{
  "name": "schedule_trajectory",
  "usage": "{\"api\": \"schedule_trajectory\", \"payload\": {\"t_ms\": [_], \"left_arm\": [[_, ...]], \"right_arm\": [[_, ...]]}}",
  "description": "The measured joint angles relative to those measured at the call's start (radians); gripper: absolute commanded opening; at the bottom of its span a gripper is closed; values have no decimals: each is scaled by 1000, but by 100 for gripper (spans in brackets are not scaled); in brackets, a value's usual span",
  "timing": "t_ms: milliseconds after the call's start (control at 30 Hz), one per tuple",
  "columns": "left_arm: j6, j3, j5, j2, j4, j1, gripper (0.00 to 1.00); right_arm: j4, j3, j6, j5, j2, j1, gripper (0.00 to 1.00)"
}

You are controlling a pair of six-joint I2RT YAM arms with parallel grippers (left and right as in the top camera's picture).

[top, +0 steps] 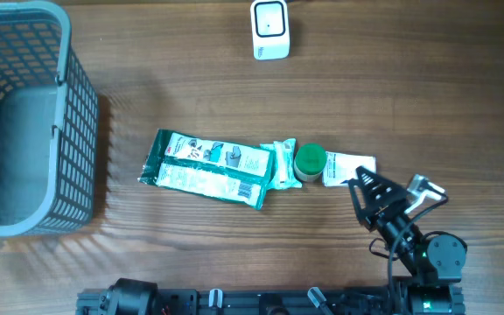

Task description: Scan the item barcode

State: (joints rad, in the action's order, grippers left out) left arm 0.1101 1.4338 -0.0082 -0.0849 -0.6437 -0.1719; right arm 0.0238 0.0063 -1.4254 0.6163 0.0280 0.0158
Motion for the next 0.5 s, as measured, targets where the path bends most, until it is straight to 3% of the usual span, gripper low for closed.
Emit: {"api": "schedule_trajectory", "payload": {"t_ms": [333, 433, 500], "left_arm": [[27, -26, -13, 77, -35, -31, 100], [27, -54, -24, 77, 60, -33, 100], [27, -97, -24, 77, 205, -33, 100]], "right_arm": [[-50, 0, 273, 417, 0, 0, 100], [-62, 0, 293, 486, 0, 0, 100], [-63, 0, 301, 510, 0, 0, 100]]}}
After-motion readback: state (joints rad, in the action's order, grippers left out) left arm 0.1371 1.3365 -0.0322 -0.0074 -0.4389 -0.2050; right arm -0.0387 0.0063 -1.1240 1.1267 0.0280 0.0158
